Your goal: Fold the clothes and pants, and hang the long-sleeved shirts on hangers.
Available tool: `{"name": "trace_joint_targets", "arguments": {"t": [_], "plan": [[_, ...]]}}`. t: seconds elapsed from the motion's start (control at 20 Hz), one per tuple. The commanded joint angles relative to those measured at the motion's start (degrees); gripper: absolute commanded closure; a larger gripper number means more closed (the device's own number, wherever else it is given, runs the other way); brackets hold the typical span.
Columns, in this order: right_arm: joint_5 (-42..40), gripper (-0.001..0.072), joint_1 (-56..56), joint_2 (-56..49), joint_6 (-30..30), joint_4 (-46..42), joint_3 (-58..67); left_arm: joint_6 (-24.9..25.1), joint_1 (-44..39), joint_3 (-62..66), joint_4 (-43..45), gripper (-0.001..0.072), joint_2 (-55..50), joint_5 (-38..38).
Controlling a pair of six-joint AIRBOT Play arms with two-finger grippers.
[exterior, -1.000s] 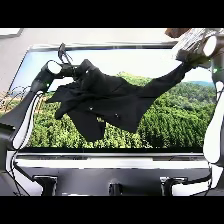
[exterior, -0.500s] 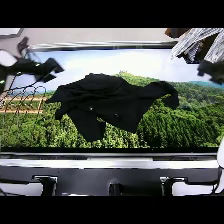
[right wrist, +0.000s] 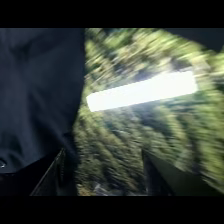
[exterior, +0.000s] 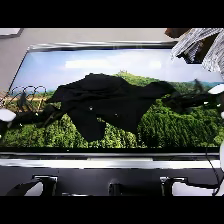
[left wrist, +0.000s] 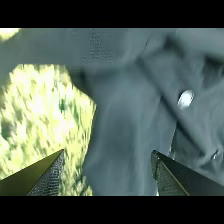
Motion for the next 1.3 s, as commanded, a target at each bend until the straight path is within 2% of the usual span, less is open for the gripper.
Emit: {"name": "trace_joint_targets", "arguments": {"t": [0.0,0.15,0.35,0.4,0.5,0.6,0.75,0.95,1.0,1.05,1.1,1.25], "plan": [[-9.14,0.0152,6.14,-2.84,-0.28,4.2,-4.61,6.36,-0.39,-9.66,-8.48,0.0091,2.16,4.59],[-13.92,0.0153,9.53,-6.49,1.97,5.05,-4.61,6.38,-1.18,-9.73,-8.83,0.0091,0.52,5.31],[-14.71,0.016,12.79,-10.6,0.68,12.02,-4.61,6.62,-3.69,-9.73,-9.79,0.0095,-1.07,5.7],[-15.17,0.024,13.68,-10.86,0.42,11.8,-4.61,6.6,-4.48,-9.73,-9.79,0.0095,-1.4,6.01],[-15.04,0.0582,14.01,-10.62,-0.35,11.76,-4.37,6.58,-6.21,-9.73,-9.81,0.0095,-2.12,7.32],[-15.43,0.0683,13.84,-8.66,0.17,9.55,-4.37,6.69,-7.85,-9.73,-10.71,0.0095,-3.37,8.41],[-14.49,0.0684,13.84,-4.79,4.48,4.35,-4.37,7.87,-10.78,-9.73,-12.33,0.0096,-6.01,11.26],[-10.08,0.0684,13.86,-2.14,5.64,1.64,-4.39,7.85,-15.15,-9.7,-16.46,0.012,-10.05,15.78],[-9.64,0.0684,13.86,-1.53,5.92,1.4,-4.39,7.85,-16.24,-9.68,-17.57,0.0186,-10.97,16.9],[-9.64,0.0684,13.84,-0.81,5.97,1.4,-4.39,7.82,-17.11,-9.6,-18.14,0.0417,-11.52,17.75],[-9.68,0.0684,13.84,0.02,6.6,1.33,-4.37,7.87,-17.46,-9.57,-18.12,0.0698,-11.58,18.49],[-9.51,0.0684,13.84,2.84,9.51,-1.62,-4.37,8.15,-14.43,-8.39,-18.01,0.0692,-11.04,17.99]]}}
